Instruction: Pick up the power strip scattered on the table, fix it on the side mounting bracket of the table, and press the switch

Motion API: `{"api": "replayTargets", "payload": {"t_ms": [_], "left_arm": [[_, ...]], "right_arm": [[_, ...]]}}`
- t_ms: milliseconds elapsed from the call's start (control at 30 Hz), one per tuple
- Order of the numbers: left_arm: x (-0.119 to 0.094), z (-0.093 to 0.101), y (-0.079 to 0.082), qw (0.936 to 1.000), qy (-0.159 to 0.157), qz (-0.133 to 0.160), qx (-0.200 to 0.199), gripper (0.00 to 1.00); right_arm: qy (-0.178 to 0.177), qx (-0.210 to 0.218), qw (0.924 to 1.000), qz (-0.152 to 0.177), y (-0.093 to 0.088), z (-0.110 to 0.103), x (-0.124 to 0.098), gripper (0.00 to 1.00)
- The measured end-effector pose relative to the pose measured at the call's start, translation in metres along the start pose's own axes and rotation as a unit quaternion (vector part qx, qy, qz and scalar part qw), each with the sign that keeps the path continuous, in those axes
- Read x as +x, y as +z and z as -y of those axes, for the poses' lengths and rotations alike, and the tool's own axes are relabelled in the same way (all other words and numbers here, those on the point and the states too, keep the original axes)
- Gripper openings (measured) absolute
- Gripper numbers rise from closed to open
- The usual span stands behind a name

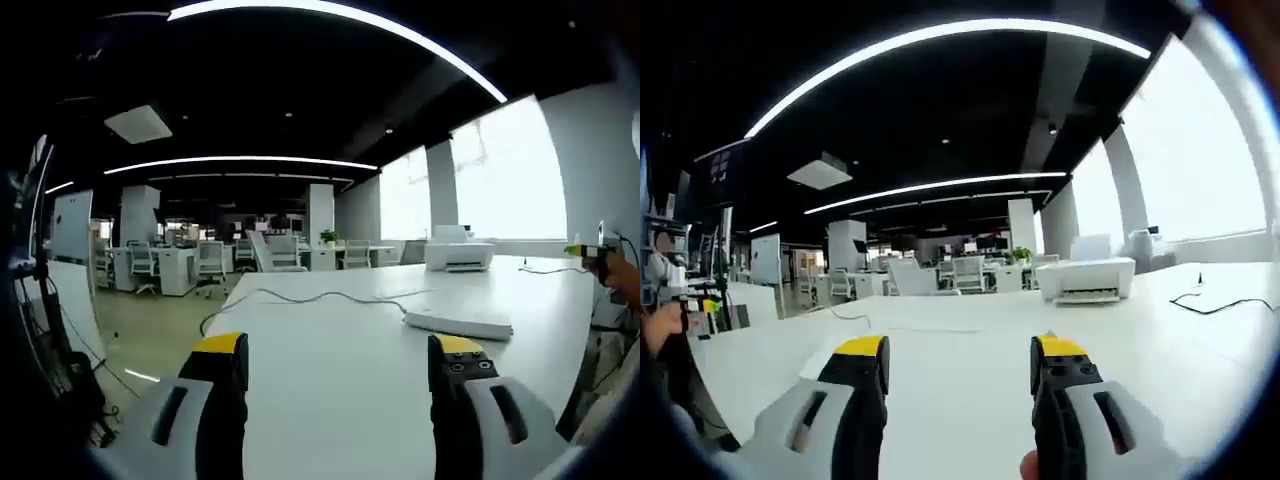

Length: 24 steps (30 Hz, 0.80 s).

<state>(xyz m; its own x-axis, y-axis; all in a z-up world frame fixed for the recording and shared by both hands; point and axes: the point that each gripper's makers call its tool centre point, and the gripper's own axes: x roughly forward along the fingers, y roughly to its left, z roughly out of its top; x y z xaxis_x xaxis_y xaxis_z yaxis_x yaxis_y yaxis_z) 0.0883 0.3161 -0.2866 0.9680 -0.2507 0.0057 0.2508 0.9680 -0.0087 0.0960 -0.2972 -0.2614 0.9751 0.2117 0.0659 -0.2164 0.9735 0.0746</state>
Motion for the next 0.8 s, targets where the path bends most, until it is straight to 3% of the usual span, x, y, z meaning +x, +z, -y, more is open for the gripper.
{"api": "replayTargets", "payload": {"t_ms": [800], "left_arm": [[-0.011,0.003,0.008,1.0000,0.002,0.008,0.005,0.77]], "right_arm": [[0.021,-0.002,0.9998,-0.003,-0.001,-0.019,-0.003,0.54]]}}
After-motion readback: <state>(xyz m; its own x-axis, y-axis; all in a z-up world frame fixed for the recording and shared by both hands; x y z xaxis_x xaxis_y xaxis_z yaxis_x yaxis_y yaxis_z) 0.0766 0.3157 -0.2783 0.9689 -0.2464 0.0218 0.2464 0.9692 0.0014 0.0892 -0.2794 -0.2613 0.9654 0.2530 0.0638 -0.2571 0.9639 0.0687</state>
